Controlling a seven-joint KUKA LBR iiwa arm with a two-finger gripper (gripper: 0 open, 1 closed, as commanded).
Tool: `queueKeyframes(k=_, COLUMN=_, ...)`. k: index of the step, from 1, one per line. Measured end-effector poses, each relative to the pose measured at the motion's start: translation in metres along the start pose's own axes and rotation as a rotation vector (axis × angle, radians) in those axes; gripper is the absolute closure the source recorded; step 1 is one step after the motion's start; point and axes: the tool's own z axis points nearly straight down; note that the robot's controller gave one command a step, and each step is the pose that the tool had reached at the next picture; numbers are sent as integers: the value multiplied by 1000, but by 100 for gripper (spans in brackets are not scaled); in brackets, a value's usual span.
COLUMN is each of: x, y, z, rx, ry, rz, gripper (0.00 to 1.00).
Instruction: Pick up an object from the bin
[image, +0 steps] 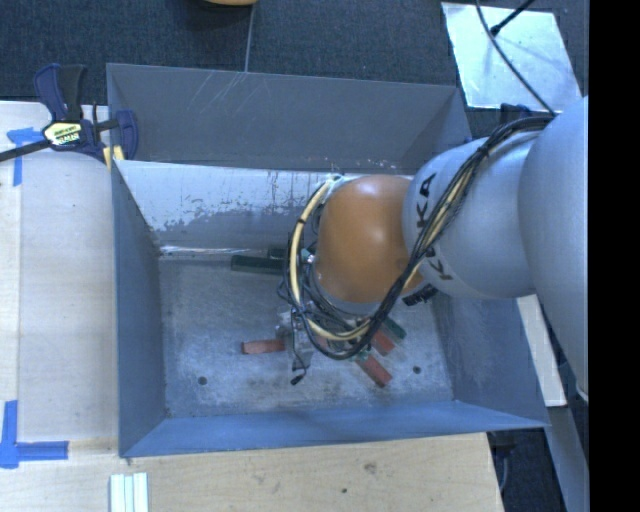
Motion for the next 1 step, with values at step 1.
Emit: queueKeyframes(k=1, x=1, y=0, z=-21, rx=0, ry=3, rz=1, gripper=100)
